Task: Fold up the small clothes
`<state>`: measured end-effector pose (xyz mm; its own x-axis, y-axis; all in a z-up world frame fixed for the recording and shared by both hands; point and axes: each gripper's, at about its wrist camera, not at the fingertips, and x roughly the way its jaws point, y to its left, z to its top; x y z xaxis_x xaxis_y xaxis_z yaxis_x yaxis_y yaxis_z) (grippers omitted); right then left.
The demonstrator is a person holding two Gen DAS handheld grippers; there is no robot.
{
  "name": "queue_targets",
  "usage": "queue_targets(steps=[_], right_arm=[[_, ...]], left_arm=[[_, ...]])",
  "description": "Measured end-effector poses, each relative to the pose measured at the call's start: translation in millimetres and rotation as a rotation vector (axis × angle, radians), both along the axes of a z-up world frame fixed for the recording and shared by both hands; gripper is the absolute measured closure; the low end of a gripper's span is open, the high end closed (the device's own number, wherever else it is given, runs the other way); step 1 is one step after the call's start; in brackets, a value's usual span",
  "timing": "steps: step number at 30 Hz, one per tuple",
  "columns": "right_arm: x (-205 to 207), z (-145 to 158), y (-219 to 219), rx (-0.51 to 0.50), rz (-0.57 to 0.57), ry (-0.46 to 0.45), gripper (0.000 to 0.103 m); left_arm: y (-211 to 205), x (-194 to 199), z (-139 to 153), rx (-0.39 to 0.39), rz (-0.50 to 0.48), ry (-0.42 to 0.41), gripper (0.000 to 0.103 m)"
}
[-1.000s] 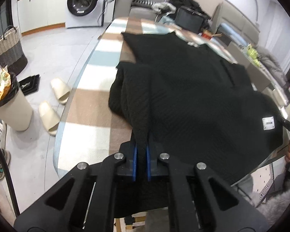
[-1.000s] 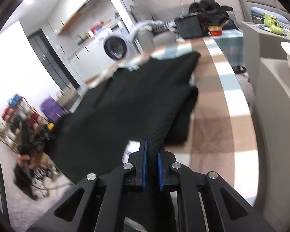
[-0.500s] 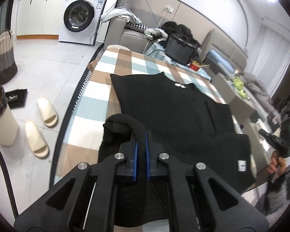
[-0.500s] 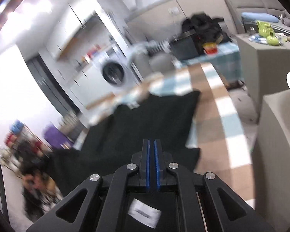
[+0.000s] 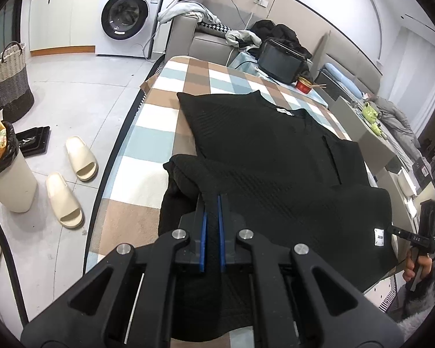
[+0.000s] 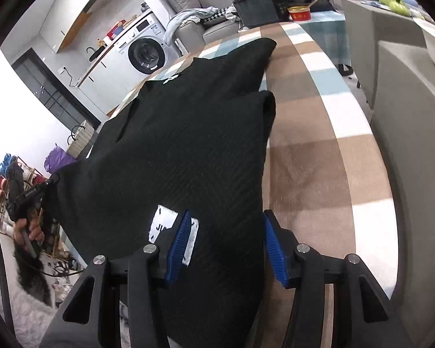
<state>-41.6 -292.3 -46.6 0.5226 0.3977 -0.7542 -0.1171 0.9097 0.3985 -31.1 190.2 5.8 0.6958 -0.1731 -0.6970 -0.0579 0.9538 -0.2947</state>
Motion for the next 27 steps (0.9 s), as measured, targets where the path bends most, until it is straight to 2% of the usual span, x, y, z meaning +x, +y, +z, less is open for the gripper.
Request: queue_targets(steps=[1,2,5,8,14,18,21,23,25,26,27], right_arm=[[1,0,2,-0.012,0.009,-0.001,0.063],[1,0,6,-0.028,0.032,0.0,0.081],[-3,3,16,-0.1,0.078,-0.007,0.097],[-8,15,19,-0.101,0.102,-0.06,0.098],[4,57,12,0.065,0.11,-0.197,0.098],[33,79,9,0.192,0.086,-0.276,0.098],[66,91,10,0.22,0.023,-0.318,0.098],[93,93,9,0.258,-0.042,-0.316,0.098],[119,88,4,0.251,-0.12,-0.282,0.098],[132,82,3,0.23,-0.16,-0.25,0.094],[146,70,1,0.23,-0.196,-0.181,0.086]], left_arm=[[-1,-1,0,0.006,0.0,-0.001,0.099],[-2,-4,1,0.018,0.0,-0.003,0.099],[-2,-8,1,0.023,0.006,-0.005,0.099],[0,-14,2,0.017,0.009,-0.011,0.099],[-1,-5,18,-0.016,-0.006,-0.07,0.099],[1,14,32,-0.04,-0.006,-0.117,0.099],[7,37,39,-0.063,0.009,-0.139,0.099],[12,56,40,-0.075,0.024,-0.141,0.099],[18,80,35,-0.076,0.061,-0.124,0.099],[22,93,29,-0.077,0.079,-0.099,0.099],[26,102,23,-0.075,0.099,-0.071,0.097]])
